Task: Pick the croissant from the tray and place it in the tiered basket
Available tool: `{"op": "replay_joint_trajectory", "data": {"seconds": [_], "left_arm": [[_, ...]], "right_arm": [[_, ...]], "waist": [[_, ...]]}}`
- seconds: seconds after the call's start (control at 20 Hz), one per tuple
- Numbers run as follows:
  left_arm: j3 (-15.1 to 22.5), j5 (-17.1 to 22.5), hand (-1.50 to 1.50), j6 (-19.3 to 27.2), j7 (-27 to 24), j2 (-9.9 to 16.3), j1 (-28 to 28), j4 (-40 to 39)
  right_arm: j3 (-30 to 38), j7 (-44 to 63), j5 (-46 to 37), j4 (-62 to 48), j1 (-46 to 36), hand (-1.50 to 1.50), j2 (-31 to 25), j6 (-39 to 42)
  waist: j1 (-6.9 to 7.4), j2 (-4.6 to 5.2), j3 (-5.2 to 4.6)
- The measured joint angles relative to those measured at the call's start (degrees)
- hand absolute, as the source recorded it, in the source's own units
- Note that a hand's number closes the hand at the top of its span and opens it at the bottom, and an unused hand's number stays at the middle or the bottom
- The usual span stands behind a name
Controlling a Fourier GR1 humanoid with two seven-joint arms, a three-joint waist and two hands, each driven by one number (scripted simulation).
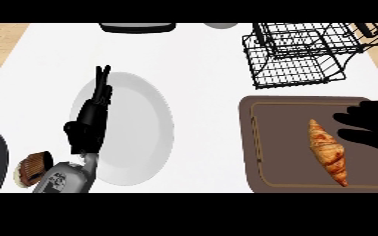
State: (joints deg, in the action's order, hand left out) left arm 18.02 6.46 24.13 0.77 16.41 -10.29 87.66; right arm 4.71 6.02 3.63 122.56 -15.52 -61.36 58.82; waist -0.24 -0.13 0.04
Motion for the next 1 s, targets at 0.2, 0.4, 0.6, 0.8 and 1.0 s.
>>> {"op": "replay_joint_trajectory", "data": {"seconds": [0.2,0.4,0.6,0.8,1.0], "left_arm": [[-0.22,-1.18,0.0,-0.44,-0.66,-1.2,0.68,-0.52],[-1.18,-1.61,0.0,-1.19,-0.27,-2.11,-0.57,-1.56],[-0.98,-3.05,0.0,-0.8,1.67,-2.48,-0.17,0.7],[-1.43,-3.71,0.0,-1.72,1.92,-2.72,1.0,1.96],[-2.66,-3.94,0.0,-3.05,1.74,-3.0,1.16,1.7]], "right_arm": [[-1.49,-0.09,-5.57,3.68,2.68,-1.5,2.49,0.53],[-2.34,2.24,-7.0,5.98,4.19,-1.5,2.3,1.44],[-4.18,2.65,-12.54,7.81,6.9,-1.5,2.76,2.06],[-3.73,1.85,-16.18,7.71,7.84,-1.5,2.65,2.88],[-4.34,-0.45,-22.45,7.68,8.96,-1.5,2.93,2.61]], "waist": [[0.13,0.06,-0.02],[0.03,0.07,-0.05],[0.1,0.06,-0.02],[0.25,0.07,-0.03],[0.24,0.11,-0.01]]}}
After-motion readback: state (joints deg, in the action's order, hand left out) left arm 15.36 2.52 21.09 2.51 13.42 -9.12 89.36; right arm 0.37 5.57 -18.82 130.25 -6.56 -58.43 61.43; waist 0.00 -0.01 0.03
